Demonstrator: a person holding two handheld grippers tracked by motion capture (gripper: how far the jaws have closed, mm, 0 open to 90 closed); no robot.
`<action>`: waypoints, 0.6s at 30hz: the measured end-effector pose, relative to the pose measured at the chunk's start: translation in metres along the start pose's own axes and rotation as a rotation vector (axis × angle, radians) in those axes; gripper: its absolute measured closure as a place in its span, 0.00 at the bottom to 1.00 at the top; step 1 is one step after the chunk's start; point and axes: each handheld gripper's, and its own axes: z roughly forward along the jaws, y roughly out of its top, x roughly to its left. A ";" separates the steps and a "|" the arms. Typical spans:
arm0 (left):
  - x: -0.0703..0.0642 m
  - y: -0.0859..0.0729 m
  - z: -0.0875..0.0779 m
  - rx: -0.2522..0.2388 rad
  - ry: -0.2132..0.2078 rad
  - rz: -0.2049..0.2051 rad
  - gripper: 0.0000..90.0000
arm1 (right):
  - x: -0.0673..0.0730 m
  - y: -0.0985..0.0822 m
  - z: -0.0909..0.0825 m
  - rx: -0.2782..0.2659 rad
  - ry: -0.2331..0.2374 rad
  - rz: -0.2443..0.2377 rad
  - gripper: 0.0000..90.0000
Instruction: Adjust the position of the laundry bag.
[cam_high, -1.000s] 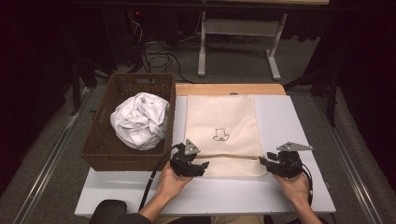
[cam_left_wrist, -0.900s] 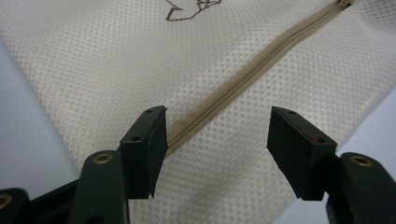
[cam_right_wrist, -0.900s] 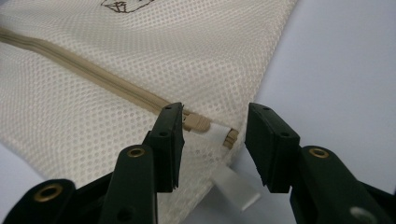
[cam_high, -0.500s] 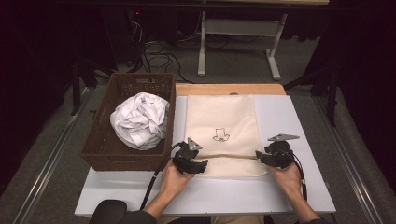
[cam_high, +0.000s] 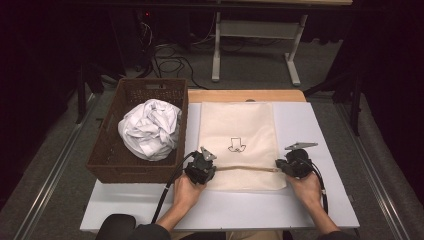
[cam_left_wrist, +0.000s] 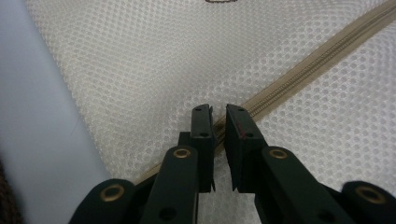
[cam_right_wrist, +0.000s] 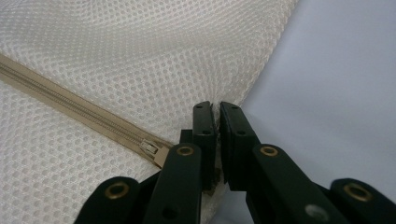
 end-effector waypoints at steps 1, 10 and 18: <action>-0.001 0.000 0.001 0.000 0.002 0.007 0.92 | 0.000 0.000 -0.001 0.002 0.005 -0.001 0.97; -0.002 0.001 -0.001 -0.012 -0.019 0.018 1.00 | -0.001 -0.002 -0.006 0.002 -0.008 -0.018 0.98; -0.014 -0.005 -0.005 0.023 -0.068 0.060 1.00 | -0.001 -0.008 -0.013 0.013 -0.010 -0.027 0.98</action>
